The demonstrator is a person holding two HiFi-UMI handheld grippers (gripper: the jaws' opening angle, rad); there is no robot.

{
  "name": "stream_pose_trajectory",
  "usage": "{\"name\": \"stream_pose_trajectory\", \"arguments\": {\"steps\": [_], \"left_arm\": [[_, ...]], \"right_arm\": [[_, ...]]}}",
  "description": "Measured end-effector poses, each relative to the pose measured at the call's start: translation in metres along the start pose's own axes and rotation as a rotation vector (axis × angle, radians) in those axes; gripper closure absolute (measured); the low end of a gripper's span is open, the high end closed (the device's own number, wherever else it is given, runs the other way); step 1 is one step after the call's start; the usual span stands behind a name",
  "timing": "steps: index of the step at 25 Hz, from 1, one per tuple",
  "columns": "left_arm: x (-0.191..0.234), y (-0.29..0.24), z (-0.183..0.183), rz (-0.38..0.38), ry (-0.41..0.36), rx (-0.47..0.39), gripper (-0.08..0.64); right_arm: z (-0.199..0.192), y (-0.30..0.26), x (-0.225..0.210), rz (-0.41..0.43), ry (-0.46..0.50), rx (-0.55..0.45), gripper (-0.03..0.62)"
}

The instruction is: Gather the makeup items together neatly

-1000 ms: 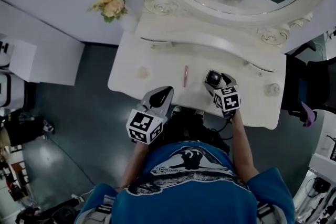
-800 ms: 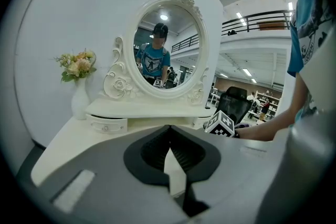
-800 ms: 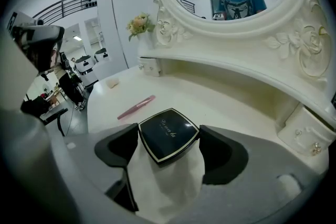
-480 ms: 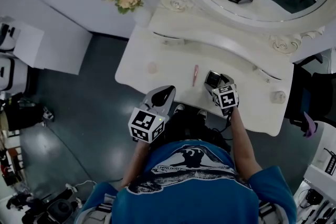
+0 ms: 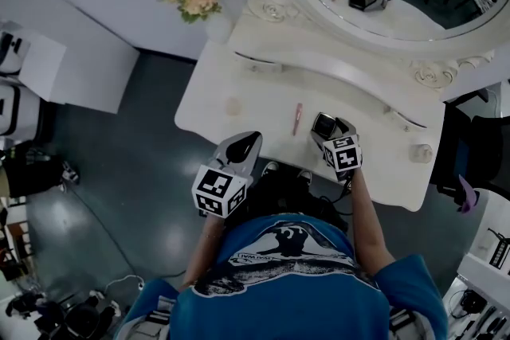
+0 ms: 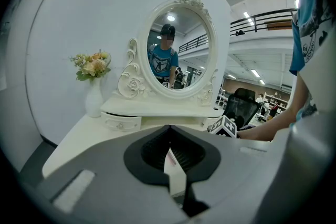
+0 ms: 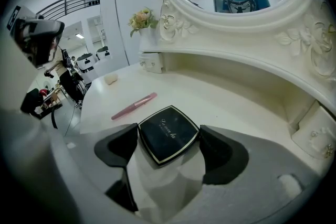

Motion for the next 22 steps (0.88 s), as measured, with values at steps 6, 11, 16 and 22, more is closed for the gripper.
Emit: {"name": "stream_pose_trajectory", "arguments": {"steps": [6,11,16,22], "left_arm": [[0.009,0.0,0.001,-0.005,0.004,-0.001,0.548],[0.02,0.002,0.001,0.005,0.01,-0.007,0.548],[0.032,0.007,0.001,0.028,0.021,-0.016,0.548],[0.05,0.02,0.0,0.077,0.034,-0.026,0.548]], "right_arm": [[0.005,0.007,0.002,0.006,-0.024,0.005,0.184],[0.022,0.015,0.01,0.016,0.004,-0.035,0.184],[0.045,0.015,0.031,0.057,0.045,-0.093,0.207],[0.076,-0.004,0.07,0.157,0.131,-0.126,0.244]]}}
Point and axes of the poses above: the fingertips, and each gripper's own axes: y backward along the fingers, x to its left, z out of its top, the point moved 9 cm from there along y, backward along the fingers, and after that the axes turned 9 degrees about -x, right-handed, at the moved point
